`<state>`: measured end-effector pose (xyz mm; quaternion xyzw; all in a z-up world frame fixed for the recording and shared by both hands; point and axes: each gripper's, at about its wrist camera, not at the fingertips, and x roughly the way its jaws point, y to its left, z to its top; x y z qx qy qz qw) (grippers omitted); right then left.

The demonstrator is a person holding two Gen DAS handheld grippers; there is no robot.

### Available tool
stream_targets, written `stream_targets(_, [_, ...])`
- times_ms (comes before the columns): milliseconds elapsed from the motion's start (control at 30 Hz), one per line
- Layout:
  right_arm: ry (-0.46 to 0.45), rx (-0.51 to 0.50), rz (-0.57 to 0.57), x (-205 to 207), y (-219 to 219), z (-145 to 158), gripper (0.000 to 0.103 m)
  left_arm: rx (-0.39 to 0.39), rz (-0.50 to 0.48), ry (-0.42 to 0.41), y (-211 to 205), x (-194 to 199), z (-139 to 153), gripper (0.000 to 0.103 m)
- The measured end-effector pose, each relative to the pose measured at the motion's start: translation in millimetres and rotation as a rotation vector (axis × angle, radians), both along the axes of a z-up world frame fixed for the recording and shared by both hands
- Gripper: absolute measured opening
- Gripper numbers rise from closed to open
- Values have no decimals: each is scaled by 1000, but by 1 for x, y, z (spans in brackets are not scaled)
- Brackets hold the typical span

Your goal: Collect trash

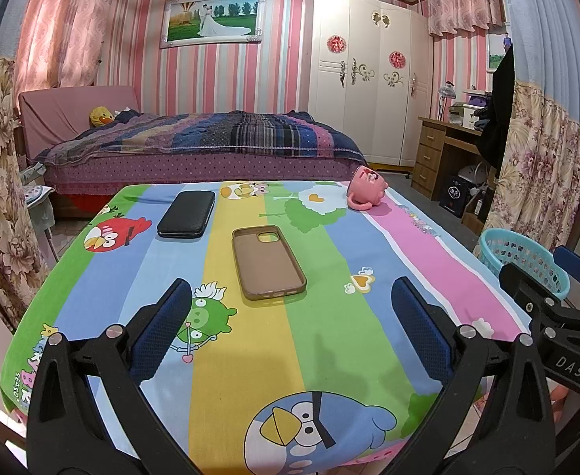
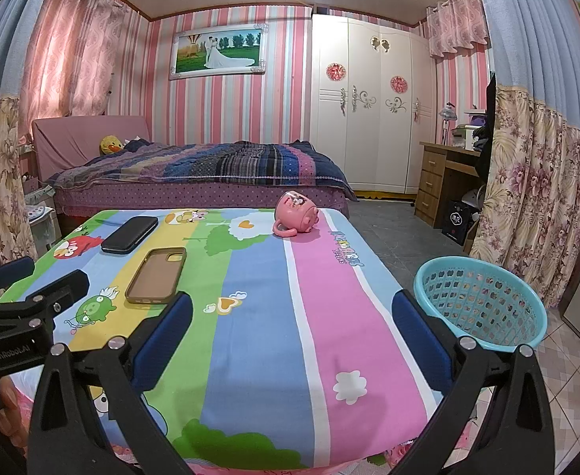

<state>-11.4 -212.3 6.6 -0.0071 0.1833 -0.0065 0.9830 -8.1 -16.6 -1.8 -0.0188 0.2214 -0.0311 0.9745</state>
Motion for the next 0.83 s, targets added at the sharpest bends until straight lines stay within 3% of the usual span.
stream_targets(833, [2,-2,0,1,0,0,98,-3,3,-9,2,-2,5,98])
